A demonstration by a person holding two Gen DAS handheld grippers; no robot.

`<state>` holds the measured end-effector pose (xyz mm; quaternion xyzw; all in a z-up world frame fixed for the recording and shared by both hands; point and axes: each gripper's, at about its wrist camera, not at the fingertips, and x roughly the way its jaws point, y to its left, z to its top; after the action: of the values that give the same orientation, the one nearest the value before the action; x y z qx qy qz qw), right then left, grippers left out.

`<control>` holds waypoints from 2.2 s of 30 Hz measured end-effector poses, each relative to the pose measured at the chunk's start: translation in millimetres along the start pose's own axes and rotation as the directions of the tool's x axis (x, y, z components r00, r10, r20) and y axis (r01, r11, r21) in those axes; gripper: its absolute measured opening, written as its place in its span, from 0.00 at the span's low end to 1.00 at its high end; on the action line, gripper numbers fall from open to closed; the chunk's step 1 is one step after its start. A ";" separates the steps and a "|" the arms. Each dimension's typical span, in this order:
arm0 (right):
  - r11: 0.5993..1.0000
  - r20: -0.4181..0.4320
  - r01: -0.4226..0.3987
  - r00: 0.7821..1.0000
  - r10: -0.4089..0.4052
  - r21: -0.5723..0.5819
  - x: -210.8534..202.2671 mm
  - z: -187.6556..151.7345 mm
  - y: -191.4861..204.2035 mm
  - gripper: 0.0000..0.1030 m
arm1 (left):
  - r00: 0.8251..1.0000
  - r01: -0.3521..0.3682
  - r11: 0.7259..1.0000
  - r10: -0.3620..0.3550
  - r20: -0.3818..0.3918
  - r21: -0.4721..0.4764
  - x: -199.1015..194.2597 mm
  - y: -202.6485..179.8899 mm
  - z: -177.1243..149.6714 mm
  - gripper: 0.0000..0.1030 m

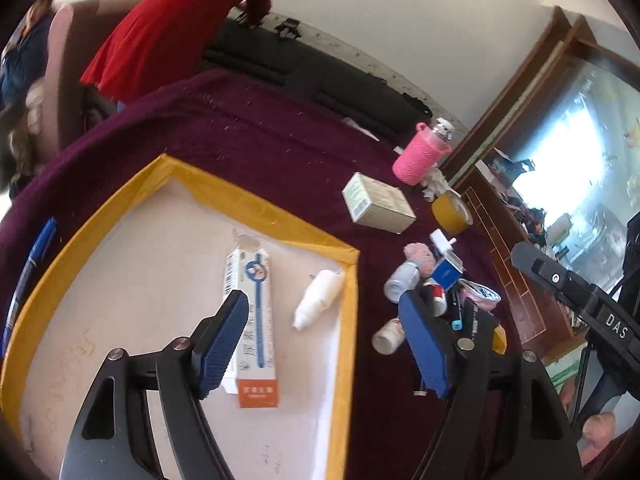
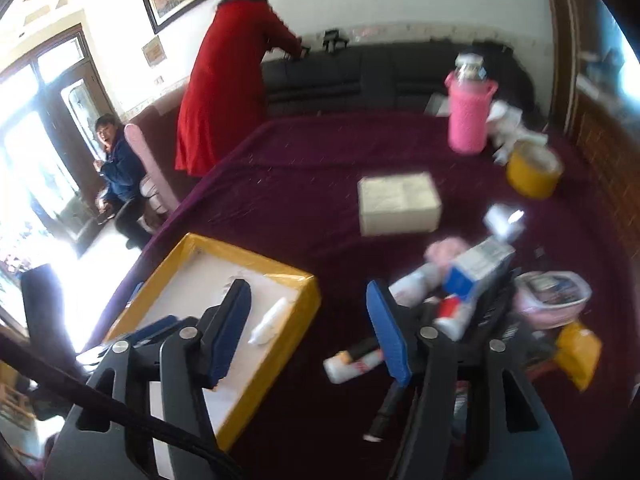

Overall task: Organize objects
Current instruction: 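Grasp the white bottle with red cap from the pile with the left gripper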

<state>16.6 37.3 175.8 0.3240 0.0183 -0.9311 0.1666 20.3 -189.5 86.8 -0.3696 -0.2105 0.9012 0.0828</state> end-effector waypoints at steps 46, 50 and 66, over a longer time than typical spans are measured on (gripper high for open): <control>0.863 -0.062 0.113 0.994 -0.095 0.492 8.2 -131.0 -198.8 0.87 | 0.965 -0.062 0.842 0.187 -0.182 0.537 101.9 -136.6 -55.5 0.15; 0.865 -0.069 0.119 0.993 -0.098 0.488 8.8 -131.6 -198.8 0.87 | 0.964 -0.087 0.847 0.204 -0.170 0.524 109.2 -131.9 -55.7 0.48; 0.865 -0.116 0.125 0.990 -0.078 0.487 19.4 -134.1 -199.3 0.87 | 0.968 0.023 0.897 0.090 -0.233 0.442 106.4 -133.4 -73.2 0.22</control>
<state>18.3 238.7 43.4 0.3970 -0.1950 -0.8964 0.0283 -5.1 -14.0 31.7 -0.4545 0.0177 0.8734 0.1743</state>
